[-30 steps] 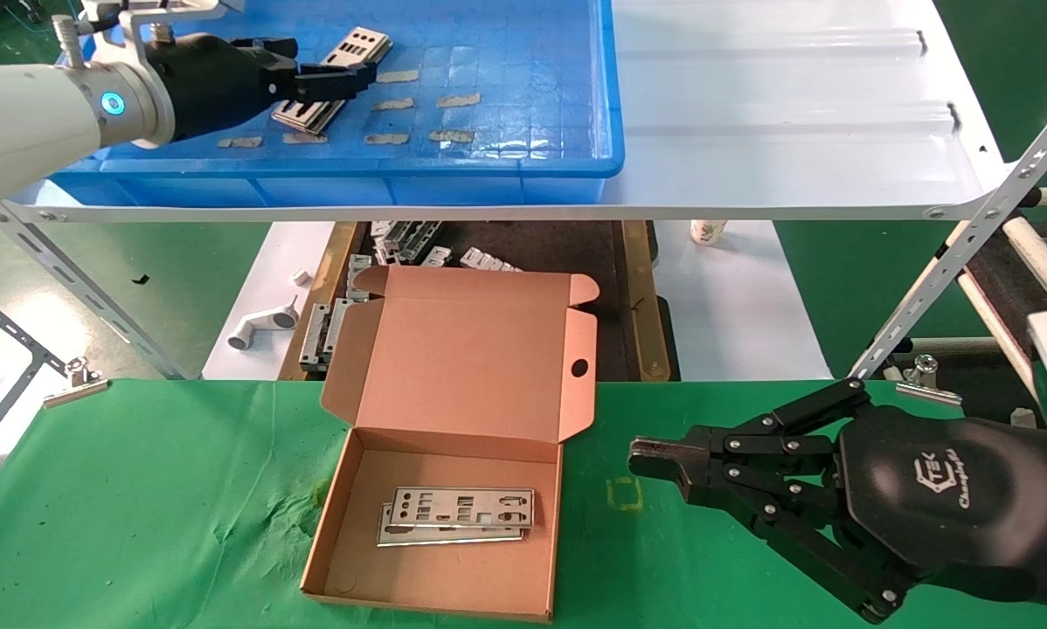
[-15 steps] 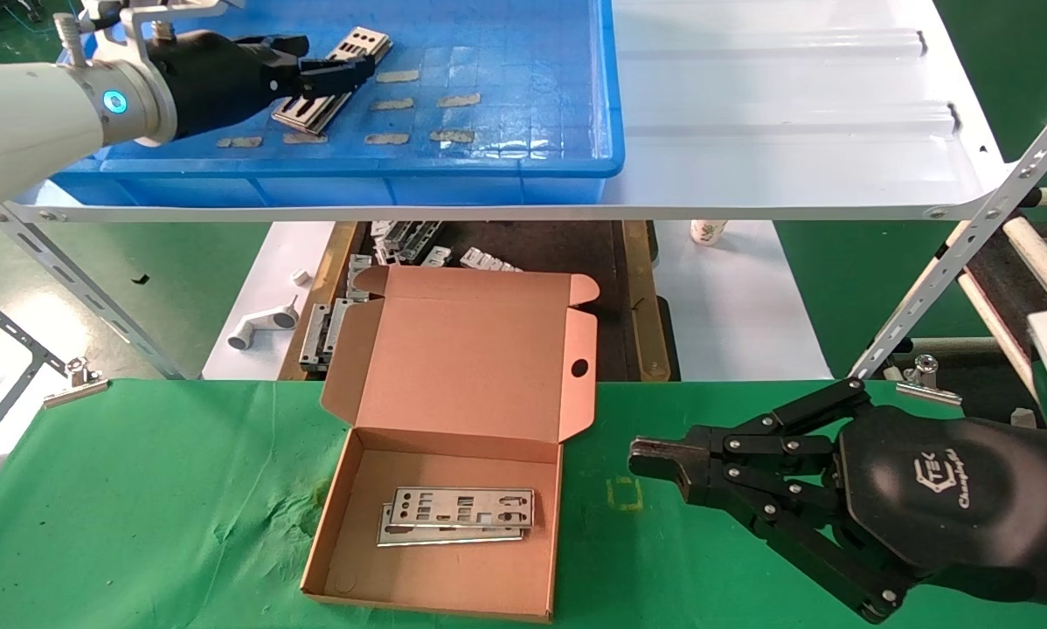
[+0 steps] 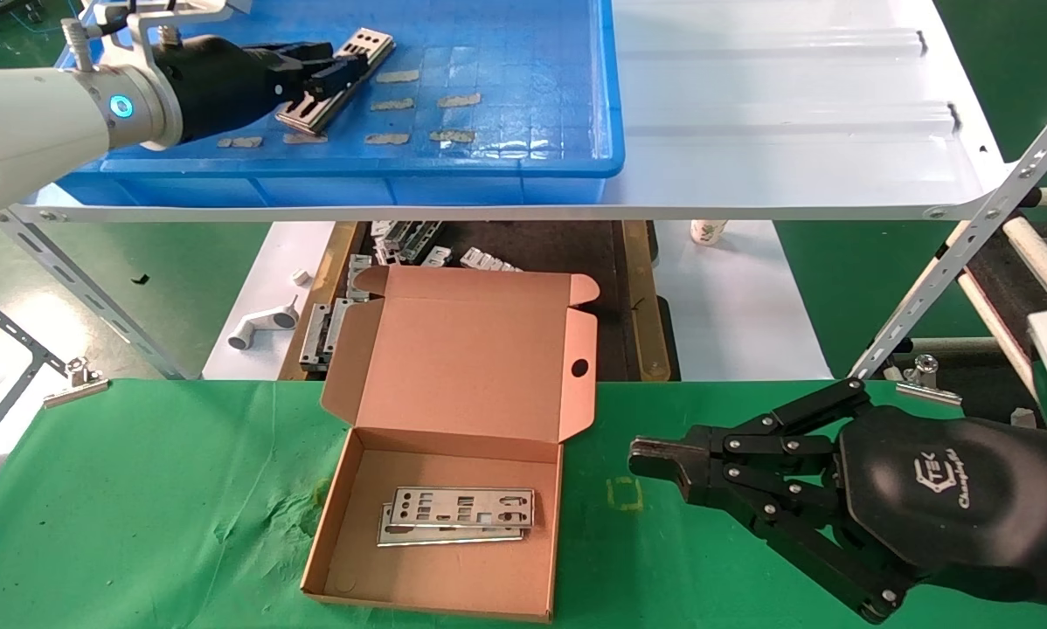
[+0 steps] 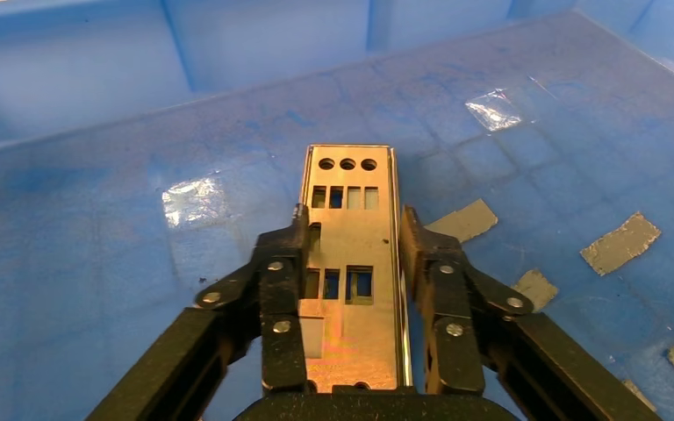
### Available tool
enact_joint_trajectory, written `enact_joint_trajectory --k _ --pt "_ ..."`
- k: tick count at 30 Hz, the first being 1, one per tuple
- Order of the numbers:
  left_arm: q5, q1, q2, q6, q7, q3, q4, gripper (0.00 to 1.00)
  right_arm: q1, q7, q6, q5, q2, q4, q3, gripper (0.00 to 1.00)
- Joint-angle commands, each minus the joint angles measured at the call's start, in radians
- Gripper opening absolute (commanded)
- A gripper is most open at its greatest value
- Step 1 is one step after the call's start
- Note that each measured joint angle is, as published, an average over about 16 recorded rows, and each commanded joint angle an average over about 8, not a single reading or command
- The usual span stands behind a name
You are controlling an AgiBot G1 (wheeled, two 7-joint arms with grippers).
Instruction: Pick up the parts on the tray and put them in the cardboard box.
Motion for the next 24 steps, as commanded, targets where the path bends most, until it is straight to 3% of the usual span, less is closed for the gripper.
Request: enact_joint_trajectory --k 1,16,17,24 --pt "0.000 0.000 -0.001 -0.001 0.000 0.000 0.000 0.00 0.000 0.000 0.000 0.000 0.000 0.000 0.000 0.00" --pt "-0.005 -0.007 -0.005 0.003 0.006 -0.004 -0.006 0.01 0.000 0.000 0.000 0.000 0.000 0.000 0.000 0.00" --pt "-0.005 -0.008 -0.006 0.005 0.007 -0.004 -0.006 0.05 0.000 0.000 0.000 0.000 0.000 0.000 0.000 0.00" --pt "-0.012 -0.017 -0.012 0.023 0.005 -0.008 -0.006 0.92 0.000 0.000 0.000 0.000 0.000 0.000 0.000 0.00"
